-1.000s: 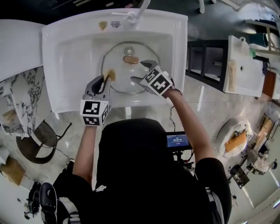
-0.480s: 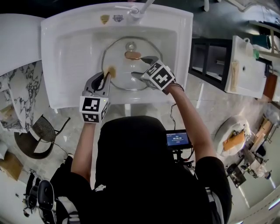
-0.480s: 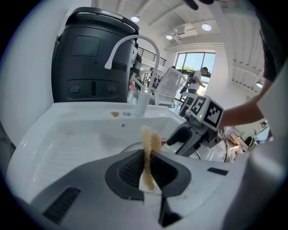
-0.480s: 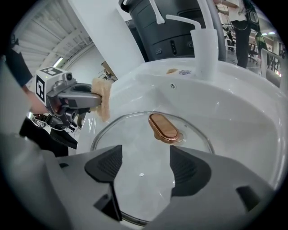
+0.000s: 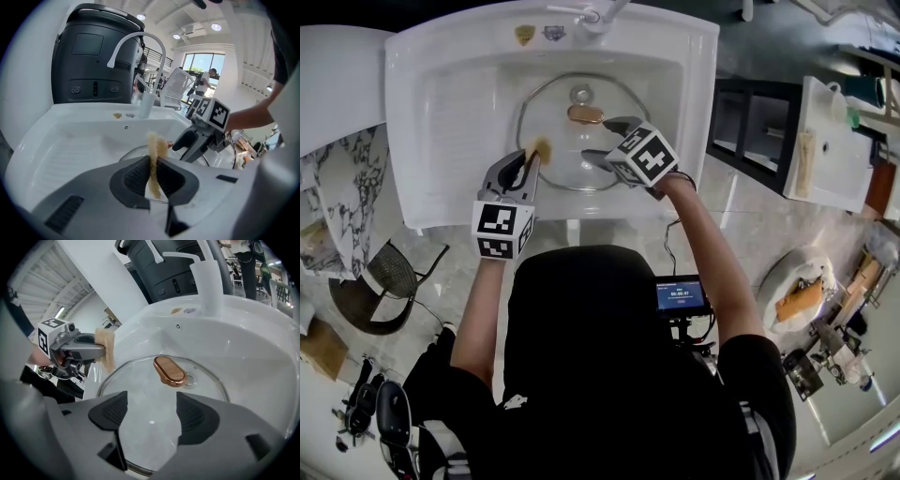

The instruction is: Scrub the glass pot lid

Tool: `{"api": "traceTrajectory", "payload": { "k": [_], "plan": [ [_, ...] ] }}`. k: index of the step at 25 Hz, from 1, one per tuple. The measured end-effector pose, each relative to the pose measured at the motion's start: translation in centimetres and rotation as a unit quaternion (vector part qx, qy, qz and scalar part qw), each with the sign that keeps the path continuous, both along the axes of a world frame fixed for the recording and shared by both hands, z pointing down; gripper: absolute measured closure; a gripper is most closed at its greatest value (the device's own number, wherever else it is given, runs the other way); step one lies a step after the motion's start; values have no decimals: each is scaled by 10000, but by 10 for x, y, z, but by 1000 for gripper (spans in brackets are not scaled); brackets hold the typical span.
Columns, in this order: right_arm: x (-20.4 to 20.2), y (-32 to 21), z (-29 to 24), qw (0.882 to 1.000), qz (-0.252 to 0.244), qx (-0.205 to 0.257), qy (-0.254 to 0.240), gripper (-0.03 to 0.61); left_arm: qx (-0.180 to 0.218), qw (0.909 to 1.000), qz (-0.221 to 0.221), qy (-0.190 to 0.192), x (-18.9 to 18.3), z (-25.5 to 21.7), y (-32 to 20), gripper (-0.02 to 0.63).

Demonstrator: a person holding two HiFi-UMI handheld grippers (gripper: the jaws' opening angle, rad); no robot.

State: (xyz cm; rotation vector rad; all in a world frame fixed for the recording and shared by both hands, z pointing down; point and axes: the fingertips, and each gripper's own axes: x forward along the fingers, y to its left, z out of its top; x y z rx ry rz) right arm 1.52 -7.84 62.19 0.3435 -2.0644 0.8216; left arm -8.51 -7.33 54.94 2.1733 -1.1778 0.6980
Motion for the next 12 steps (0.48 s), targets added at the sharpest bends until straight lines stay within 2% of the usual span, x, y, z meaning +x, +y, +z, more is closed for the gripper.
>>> {"api": "traceTrajectory", "payload": {
  "k": [8,12],
  "plan": [
    [0,0,0,10000,4,-27,-19,265,-172,9986,451,-213,6,5,2,591],
    [0,1,0,10000,14,-25,-18,265,-201,9932,1021,-518,8,8,3,591]
  ]
}}
